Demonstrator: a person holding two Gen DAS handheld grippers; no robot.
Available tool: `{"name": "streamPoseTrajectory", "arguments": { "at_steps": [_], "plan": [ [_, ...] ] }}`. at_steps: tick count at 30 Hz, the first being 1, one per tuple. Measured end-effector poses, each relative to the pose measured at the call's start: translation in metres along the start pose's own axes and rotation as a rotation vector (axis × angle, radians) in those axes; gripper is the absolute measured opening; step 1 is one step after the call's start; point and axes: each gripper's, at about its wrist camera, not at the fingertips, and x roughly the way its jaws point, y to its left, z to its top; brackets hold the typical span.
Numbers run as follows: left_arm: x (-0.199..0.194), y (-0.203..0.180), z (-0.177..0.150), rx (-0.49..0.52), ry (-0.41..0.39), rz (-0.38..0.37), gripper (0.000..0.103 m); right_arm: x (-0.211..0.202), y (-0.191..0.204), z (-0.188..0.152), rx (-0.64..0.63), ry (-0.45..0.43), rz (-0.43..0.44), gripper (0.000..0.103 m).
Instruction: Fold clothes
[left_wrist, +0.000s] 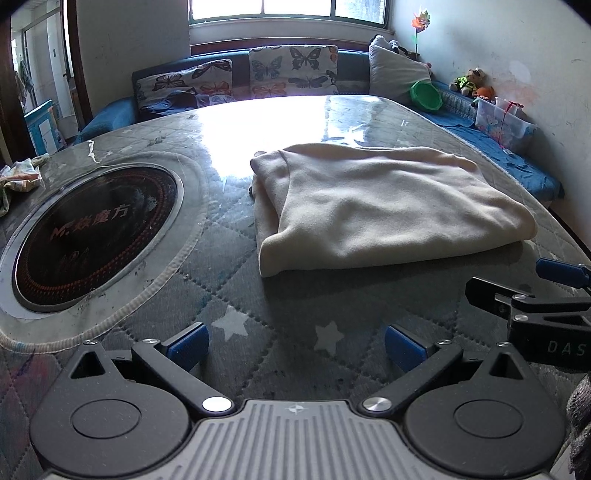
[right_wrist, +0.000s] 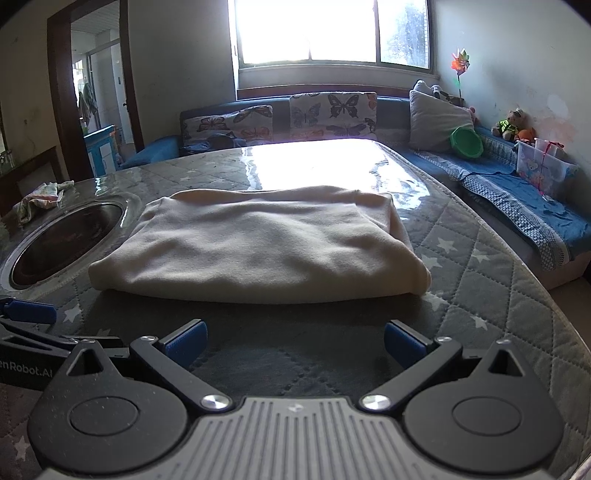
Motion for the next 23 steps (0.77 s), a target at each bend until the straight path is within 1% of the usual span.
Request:
{"name": "streamPoseTrajectory", "arguments": {
  "at_steps": [23],
  "plan": [
    [-0.0065, -0.0067, -0.0067, 0.011, -0.001, -0.003, 0.103, -0.0069, -0.0017, -0.0049, 0.006, -0.005, -0.009, 0.103]
  ]
}}
